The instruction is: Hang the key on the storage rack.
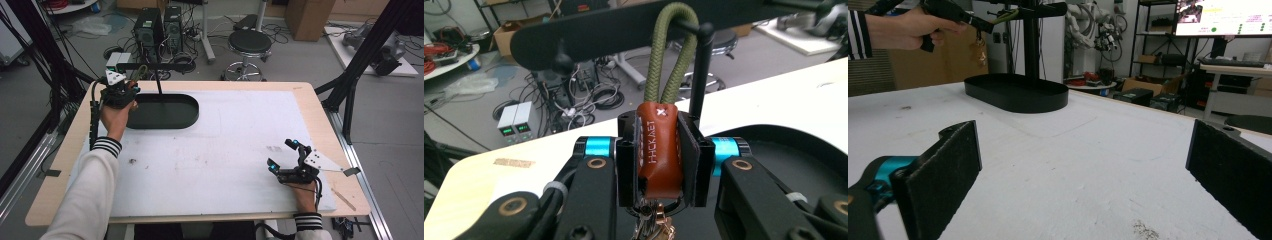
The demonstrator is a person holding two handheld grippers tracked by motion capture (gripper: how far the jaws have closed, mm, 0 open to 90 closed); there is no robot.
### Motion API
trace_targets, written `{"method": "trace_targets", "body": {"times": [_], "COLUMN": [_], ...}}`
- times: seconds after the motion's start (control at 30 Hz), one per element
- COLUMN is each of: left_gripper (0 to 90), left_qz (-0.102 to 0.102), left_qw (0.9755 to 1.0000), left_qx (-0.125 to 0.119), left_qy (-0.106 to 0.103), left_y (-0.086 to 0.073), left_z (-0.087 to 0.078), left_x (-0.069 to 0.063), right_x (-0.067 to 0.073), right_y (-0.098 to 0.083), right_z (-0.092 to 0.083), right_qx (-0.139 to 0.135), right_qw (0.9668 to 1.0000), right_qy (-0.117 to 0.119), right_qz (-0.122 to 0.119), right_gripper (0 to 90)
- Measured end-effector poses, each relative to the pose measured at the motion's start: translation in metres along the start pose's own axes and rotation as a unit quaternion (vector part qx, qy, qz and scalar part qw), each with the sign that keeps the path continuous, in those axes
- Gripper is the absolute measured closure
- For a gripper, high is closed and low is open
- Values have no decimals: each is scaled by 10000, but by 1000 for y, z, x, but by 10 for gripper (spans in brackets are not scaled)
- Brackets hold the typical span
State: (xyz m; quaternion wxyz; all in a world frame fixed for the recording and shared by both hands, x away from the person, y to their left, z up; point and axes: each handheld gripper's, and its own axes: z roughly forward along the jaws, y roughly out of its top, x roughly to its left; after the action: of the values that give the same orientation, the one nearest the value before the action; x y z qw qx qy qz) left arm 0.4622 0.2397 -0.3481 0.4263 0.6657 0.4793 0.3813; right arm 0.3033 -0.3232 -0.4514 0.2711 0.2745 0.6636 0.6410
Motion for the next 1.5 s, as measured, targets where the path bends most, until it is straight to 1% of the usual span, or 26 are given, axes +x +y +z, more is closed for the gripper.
{"method": "trace_targets", "body": {"times": [0.07,0.27,0.37,0.5,0.57,0.6,0.67,0.7,0.73,0.77,0.83,0.87,0.9,0.93,0.97,1.0,1.07,1.1,1.13,1.17,1.2,1.27,1.37,1.43,1.47,1.5], "left_gripper": [726,727,727,726,721,716,685,642,558,460,274,216,148,109,91,63,49,17,17,17,17,17,17,17,17,17], "left_qz": [27,108,136,157,274,383,433,408,370,341,144,61,16,-44,-80,-81,-145,-203,-260,-281,-218,-83,-30,-52,-43,-35], "left_qw": [10000,9997,9995,9995,9993,9990,9988,9990,9990,9989,9986,9981,9979,9974,9970,9957,9924,9904,9861,9816,9789,9747,9703,9662,9632,9628], "left_qx": [61,234,273,253,227,181,195,201,208,242,186,187,126,-51,-227,-470,-735,-853,-1035,-1138,-1199,-1259,-1281,-1333,-1383,-1389], "left_qy": [28,29,80,52,108,144,69,-22,-154,-228,-466,-579,-635,-718,-742,-796,-978,-1070,-1274,-1506,-1638,-1844,-2051,-2205,-2306,-2317], "left_y": [-2,-8,-9,-10,-10,-11,-13,-14,-16,-17,-21,-23,-24,-26,-27,-30,-33,-35,-38,-40,-43,-51,-65,-77,-86,-91], "left_z": [3,15,18,20,20,20,21,22,24,24,26,25,22,16,11,1,-14,-20,-30,-38,-46,-60,-78,-91,-98,-102], "left_x": [-1,-7,-10,-11,-12,-11,-7,-5,-2,0,5,8,11,13,14,16,21,22,25,26,28,29,29,29,29,28], "right_x": [1,1,1,1,0,0,0,1,1,1,0,0,1,1,1,1,2,2,2,2,2,2,3,3,3,3], "right_y": [0,0,0,0,-1,-1,-1,-1,-1,-1,-1,-1,-1,-1,-1,-1,-1,-1,-1,-1,-1,-1,-1,-1,-1,-1], "right_z": [-1,-1,-1,-1,-1,-1,-1,-1,-1,-1,-1,-1,-1,-1,-1,-1,-1,-1,-1,-1,-1,-1,-1,-1,-1,-1], "right_qx": [3,-14,-10,-16,-25,-25,-26,-25,-25,-25,-20,-22,-26,-17,-29,-25,-30,-32,-30,-4,-7,-3,-9,-27,-23,-28], "right_qw": [10000,10000,10000,10000,10000,10000,10000,10000,10000,10000,10000,10000,10000,10000,10000,9999,9999,9999,9999,9999,9999,9999,9999,9999,9998,9998], "right_qy": [1,-37,-41,-33,-28,-29,-29,-33,-34,-35,-37,-39,-48,-61,-61,-79,-81,-90,-107,-114,-127,-158,-172,-169,-173,-178], "right_qz": [50,25,28,32,36,34,46,47,47,42,34,36,35,54,64,66,53,48,34,4,7,10,-16,-27,-37,-26], "right_gripper": [3,2,2,2,2,2,2,2,3,3,3,2,2,3,3,2,3,3,3,2,3,3,2,2,3,3]}}
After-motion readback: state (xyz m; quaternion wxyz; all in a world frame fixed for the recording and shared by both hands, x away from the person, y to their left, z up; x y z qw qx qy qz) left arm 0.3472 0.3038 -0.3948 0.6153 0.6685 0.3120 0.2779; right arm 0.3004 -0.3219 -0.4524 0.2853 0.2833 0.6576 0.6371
